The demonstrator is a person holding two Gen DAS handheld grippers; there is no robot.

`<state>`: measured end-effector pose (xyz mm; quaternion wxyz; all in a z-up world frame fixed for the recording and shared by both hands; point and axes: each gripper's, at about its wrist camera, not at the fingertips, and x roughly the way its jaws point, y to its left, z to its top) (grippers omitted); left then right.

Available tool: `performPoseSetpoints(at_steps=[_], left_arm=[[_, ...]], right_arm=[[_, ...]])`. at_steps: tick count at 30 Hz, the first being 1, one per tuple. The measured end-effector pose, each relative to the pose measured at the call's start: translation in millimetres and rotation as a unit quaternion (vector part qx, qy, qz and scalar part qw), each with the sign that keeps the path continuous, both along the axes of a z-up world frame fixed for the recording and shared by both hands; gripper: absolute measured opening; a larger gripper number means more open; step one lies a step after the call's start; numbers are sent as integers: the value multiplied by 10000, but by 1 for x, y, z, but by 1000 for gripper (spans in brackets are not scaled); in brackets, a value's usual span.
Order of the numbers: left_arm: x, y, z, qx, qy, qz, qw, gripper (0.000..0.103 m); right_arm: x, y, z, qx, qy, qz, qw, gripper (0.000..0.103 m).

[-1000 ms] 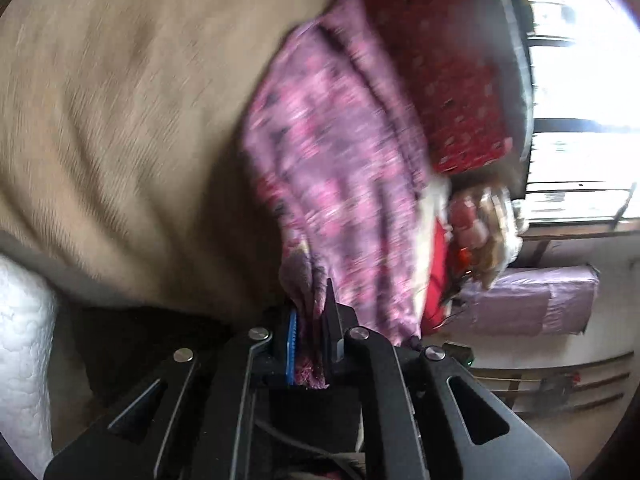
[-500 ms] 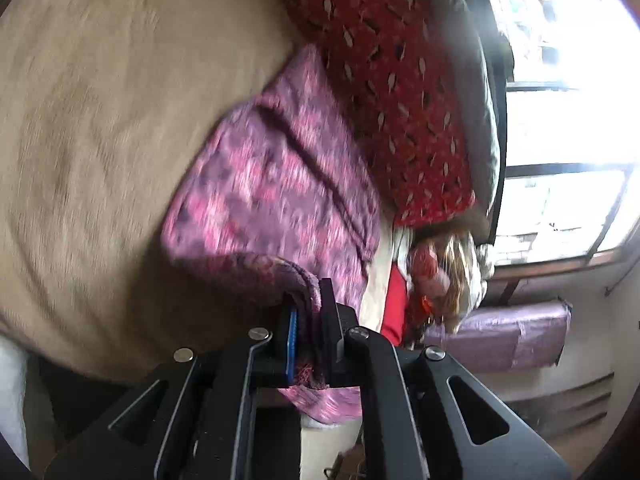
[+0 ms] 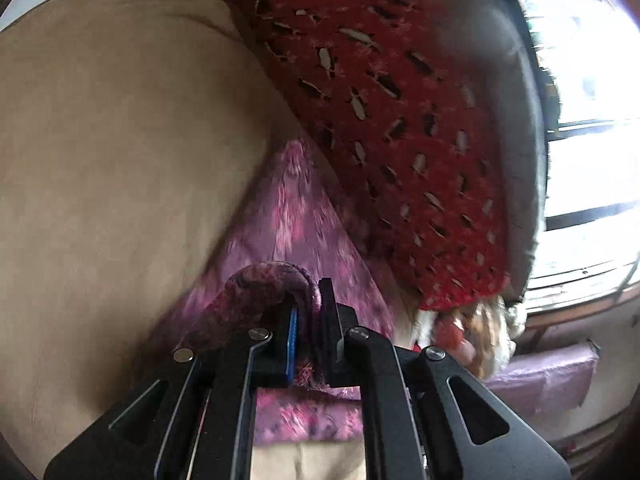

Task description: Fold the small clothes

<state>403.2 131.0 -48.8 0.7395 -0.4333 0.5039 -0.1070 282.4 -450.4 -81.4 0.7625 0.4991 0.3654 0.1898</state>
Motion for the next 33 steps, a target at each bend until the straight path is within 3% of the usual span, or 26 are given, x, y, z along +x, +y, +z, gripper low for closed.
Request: performPoseSetpoints(at_steps=[6, 11, 15, 16, 17, 18, 19, 21, 23, 26, 29, 31, 33], left_arm=[[73, -11, -27, 309, 243, 95, 9992, 7], [97, -22, -47, 383, 693, 15, 9969, 7], [94, -13, -29, -229, 381, -68, 9990, 8], [93, -9, -24, -383, 312, -51, 9988, 11], [91, -6, -19, -505, 240, -48, 9984, 15], [88, -3, -15, -559, 158, -54, 9983, 25], [85, 0, -11, -445, 88, -4, 9990, 36], [79, 10, -3, -173, -27, 170, 9997, 43], [72, 22, -2, -251, -99, 301, 9992, 47], [68, 18, -11, 154, 43, -21, 9999, 52], [60, -1, -31, 659, 183, -748, 9948, 52], [58, -14, -44, 767, 258, -1109, 9905, 51], [62, -30, -53, 1007, 380, -1231, 9865, 51]], right_arm=[[54, -11, -28, 45, 342, -453, 9984, 7], [84, -22, -59, -5, 1238, -604, 9905, 11], [74, -31, -44, -6, 774, -698, 9946, 23], [71, -35, -43, 86, 698, -761, 9946, 29], [65, -40, -40, 124, 625, -954, 9934, 42], [59, -46, -36, 85, 574, -1174, 9914, 54], [51, -53, -32, 76, 466, -1451, 9883, 57], [46, -56, -28, -9, 436, -1482, 9880, 57], [50, -46, -25, -494, 635, -1037, 9914, 57], [54, -22, -18, -1529, 662, -427, 9851, 57], [56, 4, -16, -2551, 627, 102, 9648, 57], [58, 21, -20, -3179, 635, 430, 9450, 56], [70, 36, -23, -3586, 707, 585, 9290, 54]])
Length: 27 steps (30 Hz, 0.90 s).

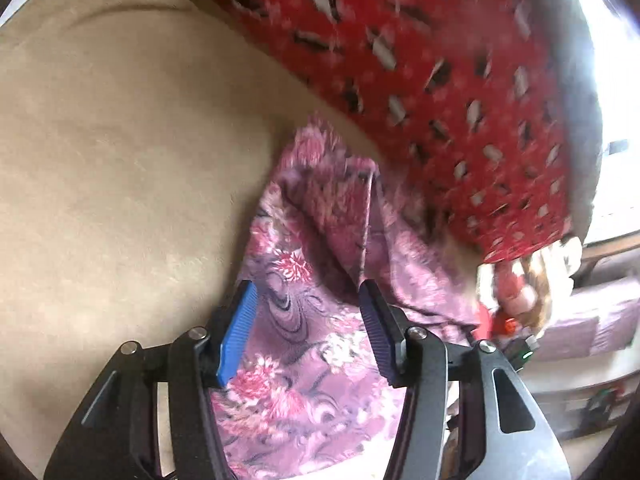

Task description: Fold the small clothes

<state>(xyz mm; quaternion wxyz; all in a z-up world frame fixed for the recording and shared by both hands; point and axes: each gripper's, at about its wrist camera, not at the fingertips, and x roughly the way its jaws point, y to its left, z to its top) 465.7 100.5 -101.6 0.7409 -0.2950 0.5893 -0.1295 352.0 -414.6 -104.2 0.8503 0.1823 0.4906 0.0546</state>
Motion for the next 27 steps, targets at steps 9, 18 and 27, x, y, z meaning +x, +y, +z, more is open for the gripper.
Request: performPoseSetpoints(at_steps=[9, 18, 27], left_arm=[[44, 1, 28, 384, -315, 1152, 9921, 51], [3, 32, -6, -697, 21, 1110, 9914, 51], [35, -58, 8, -17, -31, 147, 9999, 49]], right_arm=[[42, -27, 4, 848, -122, -1035, 9909, 56], [-6, -42, 0, 1506, -219, -716, 9858, 58], [39, 7, -5, 2140, 99, -46, 9768, 21]])
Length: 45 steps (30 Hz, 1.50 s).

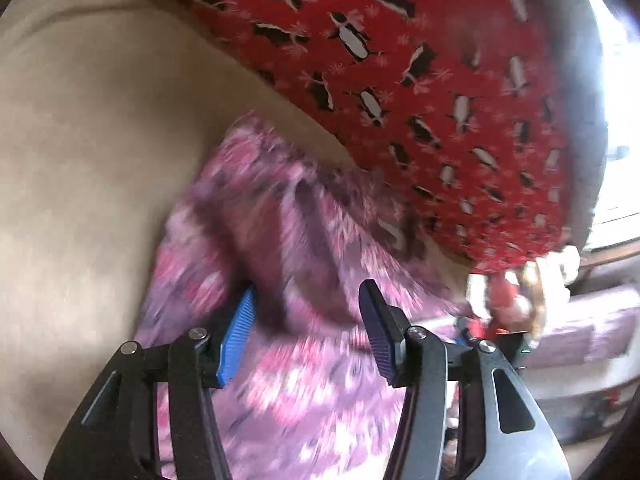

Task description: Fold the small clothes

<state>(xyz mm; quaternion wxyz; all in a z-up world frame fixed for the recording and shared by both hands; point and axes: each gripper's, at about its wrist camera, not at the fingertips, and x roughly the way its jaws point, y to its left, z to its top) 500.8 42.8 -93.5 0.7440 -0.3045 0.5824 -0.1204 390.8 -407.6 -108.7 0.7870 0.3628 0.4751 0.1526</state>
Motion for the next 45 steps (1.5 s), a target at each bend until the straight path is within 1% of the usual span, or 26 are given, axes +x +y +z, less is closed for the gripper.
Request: performPoseSetpoints(at_steps=[2, 3, 5, 7, 9, 11, 13, 15, 17, 18, 19, 20, 21, 24, 26, 28, 29, 30, 33, 35, 38, 40, 41, 42, 43, 45], left_arm=[[16, -2, 14, 155, -199, 296, 9992, 35], [19, 5, 22, 112, -329, 487, 9982, 34], [21, 22, 39, -14, -619, 841, 9945, 34], [19, 38, 44, 43, -696, 967, 9929, 38], [14, 51, 34, 55, -525, 973, 9939, 38], [6, 60, 15, -23, -276, 1012, 9945, 38], [-3, 62, -8, -175, 77, 931, 9955, 52], [-11, 60, -27, -305, 343, 838, 9954, 52], [-17, 52, -31, -279, 402, 674, 9965, 52], [-18, 49, -25, -143, 283, 612, 9976, 50], [-19, 46, -14, -4, 95, 528, 9986, 30], [-18, 44, -7, 66, -29, 490, 9988, 19], [-16, 43, -3, 100, -105, 476, 9988, 9], [-11, 46, 9, 406, -435, 537, 9968, 4], [-10, 50, 7, 583, -523, 576, 9953, 4], [-8, 53, -6, 803, -404, 640, 9939, 4], [-8, 52, -17, 958, -248, 686, 9927, 4], [-9, 54, -25, 959, -169, 696, 9928, 5], [-14, 55, -22, 859, -211, 755, 9932, 7], [-26, 62, -13, 686, -206, 747, 9946, 7], [-65, 61, 13, 466, -555, 551, 9958, 7], [-91, 52, 18, 267, -639, 388, 9968, 7], [-106, 49, 18, 143, -634, 311, 9974, 7], [-121, 44, 15, 73, -600, 235, 9979, 12], [-131, 38, 9, 91, -521, 168, 9985, 16], [-146, 32, -9, 196, -251, 76, 9995, 17]], right_arm=[[18, -3, 0, 289, -5, -360, 9989, 22], [22, -9, 6, 455, -163, -595, 9971, 23], [20, -22, 18, 491, -411, -954, 9934, 25], [16, -34, 25, 263, -459, -1014, 9934, 38], [8, -44, 27, -300, -358, -1038, 9935, 57], [0, -51, 23, -620, -250, -1022, 9925, 60], [-4, -53, 10, -583, -43, -1021, 9931, 61], [-5, -51, -7, -486, 261, -1020, 9933, 61], [-5, -42, -13, -455, 295, -1037, 9931, 58], [-5, -39, -10, -528, 201, -1042, 9929, 40], [-5, -36, -6, -532, 31, -990, 9937, 23], [-3, -34, 0, -497, -124, -869, 9949, 6], [-3, -33, 9, -579, -262, -803, 9947, 5], [1, -30, 38, -637, -832, -829, 9910, 4], [1, -39, 48, -637, -1024, -1046, 9872, 4], [4, -49, 39, -798, -815, -1305, 9849, 4], [8, -53, 27, -796, -563, -1331, 9863, 4], [10, -55, 10, -890, -200, -1332, 9869, 5], [6, -52, -19, -952, 356, -1157, 9881, 6], [-7, -54, -14, -738, 213, -1210, 9897, 11], [-31, -54, 9, -719, -39, -1084, 9915, 14], [-54, -54, 18, -561, -127, -1038, 9929, 29], [-65, -53, 17, -480, -91, -1035, 9934, 37], [-83, -53, 15, -375, -44, -1057, 9937, 40], [-95, -51, 12, -299, 17, -1053, 9940, 40], [-112, -42, -2, -118, 301, -914, 9953, 40]])
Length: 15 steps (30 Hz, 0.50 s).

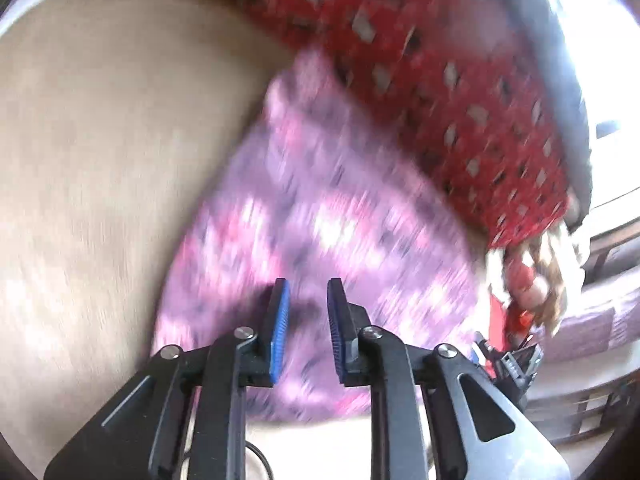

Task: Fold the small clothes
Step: 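Grasp the shirt edge again with both grippers and fold it over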

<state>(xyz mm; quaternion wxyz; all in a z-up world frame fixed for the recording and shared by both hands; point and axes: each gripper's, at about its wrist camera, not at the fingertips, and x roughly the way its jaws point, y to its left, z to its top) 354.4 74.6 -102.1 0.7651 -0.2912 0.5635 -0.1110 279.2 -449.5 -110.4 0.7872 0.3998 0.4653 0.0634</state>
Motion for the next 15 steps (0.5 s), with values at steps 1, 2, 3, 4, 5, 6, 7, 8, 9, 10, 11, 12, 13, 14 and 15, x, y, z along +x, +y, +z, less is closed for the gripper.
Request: performPoseSetpoints(at_steps=[1, 2, 3, 4, 5, 6, 7, 8, 9, 10, 11, 12, 13, 14, 15], left_arm=[[-5, -2, -11, -31, 191, 30, 9998, 16], [-11, 2, -21, -252, 299, 184, 9991, 16], [-17, 9, -21, -481, 239, 384, 9978, 16], [-21, 13, -20, -621, 253, 473, 9966, 16], [-25, 18, -21, -755, 298, 546, 9952, 16], [-29, 23, -24, -864, 348, 635, 9936, 16], [-31, 25, -27, -918, 373, 677, 9928, 16], [-34, 28, -29, -1034, 345, 721, 9914, 16], [-36, 28, -29, -1089, 367, 758, 9905, 16], [-37, 30, -29, -1140, 443, 796, 9893, 16], [-39, 32, -27, -1157, 506, 834, 9885, 16], [-42, 33, -21, -1124, 498, 852, 9887, 16], [-46, 33, -12, -998, 410, 812, 9908, 16], [-52, 33, -2, -842, 286, 751, 9932, 16], [-54, 29, 3, -740, 184, 695, 9947, 17]], right_arm=[[-3, 10, -5, 34, 123, 85, 9999, 40], [-9, 17, -6, -16, 109, 234, 9997, 28], [-12, 23, -1, -160, -9, 394, 9991, 14], [-16, 29, 10, -376, -197, 562, 9975, 13], [-20, 29, 21, -496, -445, 577, 9961, 8], [-22, 29, 31, -556, -680, 539, 9947, 6], [-26, 27, 39, -659, -830, 476, 9932, 6], [-28, 25, 40, -848, -841, 417, 9920, 6], [-28, 24, 32, -927, -675, 441, 9924, 6], [-25, 24, 17, -932, -328, 527, 9937, 6], [-22, 25, 1, -888, 55, 615, 9941, 7], [-24, 24, -4, -772, 124, 538, 9955, 9], [-26, 22, 1, -747, 84, 412, 9963, 16], [-27, 21, 10, -775, 47, 284, 9966, 17], [-29, 22, 22, -845, -117, 170, 9962, 17]])
